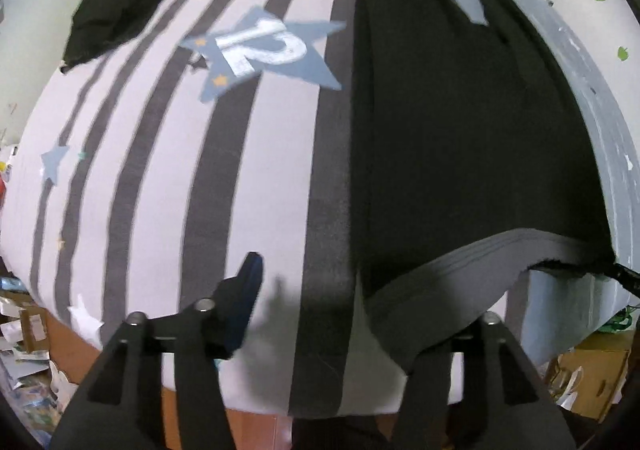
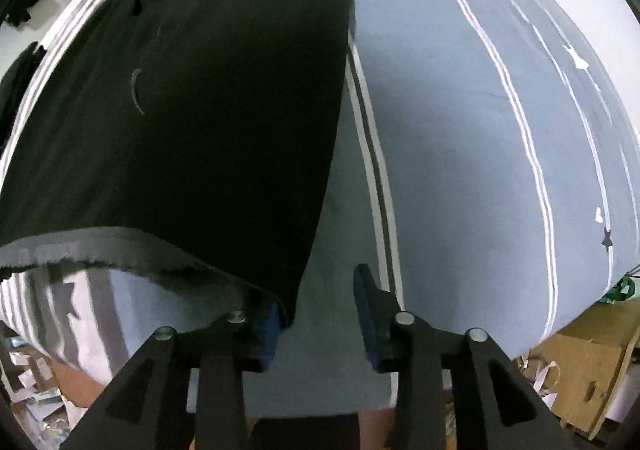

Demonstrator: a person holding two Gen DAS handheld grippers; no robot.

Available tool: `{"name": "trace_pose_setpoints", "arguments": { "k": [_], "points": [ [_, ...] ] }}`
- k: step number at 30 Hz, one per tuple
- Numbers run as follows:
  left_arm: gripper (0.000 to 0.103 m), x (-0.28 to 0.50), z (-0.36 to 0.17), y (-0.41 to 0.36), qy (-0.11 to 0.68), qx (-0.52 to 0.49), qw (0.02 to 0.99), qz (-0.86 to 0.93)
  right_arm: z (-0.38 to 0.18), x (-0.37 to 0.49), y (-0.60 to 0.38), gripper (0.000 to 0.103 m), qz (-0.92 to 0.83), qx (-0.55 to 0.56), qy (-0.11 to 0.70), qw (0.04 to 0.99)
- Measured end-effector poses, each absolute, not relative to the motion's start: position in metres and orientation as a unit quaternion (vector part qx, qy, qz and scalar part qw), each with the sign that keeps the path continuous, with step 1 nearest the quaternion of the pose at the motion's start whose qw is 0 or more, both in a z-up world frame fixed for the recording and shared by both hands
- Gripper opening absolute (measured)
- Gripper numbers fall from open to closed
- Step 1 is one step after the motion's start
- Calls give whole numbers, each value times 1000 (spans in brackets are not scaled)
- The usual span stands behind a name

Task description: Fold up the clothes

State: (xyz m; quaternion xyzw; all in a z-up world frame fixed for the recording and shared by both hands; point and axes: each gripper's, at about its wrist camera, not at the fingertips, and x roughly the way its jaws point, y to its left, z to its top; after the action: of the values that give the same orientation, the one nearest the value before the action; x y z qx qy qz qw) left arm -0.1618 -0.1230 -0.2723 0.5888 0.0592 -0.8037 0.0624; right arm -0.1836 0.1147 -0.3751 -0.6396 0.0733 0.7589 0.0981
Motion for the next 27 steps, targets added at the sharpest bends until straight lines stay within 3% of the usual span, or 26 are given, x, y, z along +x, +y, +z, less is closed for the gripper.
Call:
{"name": "trace_pose_setpoints", "arguments": {
  "k": [2,10,16,20,23,27],
  "points": [
    [62,-157,-266,-123,66,593,58,-801,-367,-174,114,55,747,-655,65,93],
    [70,-139,-259,-113,69,596,61,-798,-330,-172,125,55,763,-635,66,98],
    [73,-176,-295,-93,30,593,49,-803,-332,-251,138,55,806,-578,88,96],
    [73,-178,-318,-58,-81,598,6,-797,-363,-285,119,55,808,-578,77,82],
    [73,-159,-322,-69,-25,636,-3,-772,-387,-288,116,55,776,-619,81,86],
    [73,-130,-299,-112,48,646,55,-760,-394,-271,120,53,749,-649,93,99]
  ]
}}
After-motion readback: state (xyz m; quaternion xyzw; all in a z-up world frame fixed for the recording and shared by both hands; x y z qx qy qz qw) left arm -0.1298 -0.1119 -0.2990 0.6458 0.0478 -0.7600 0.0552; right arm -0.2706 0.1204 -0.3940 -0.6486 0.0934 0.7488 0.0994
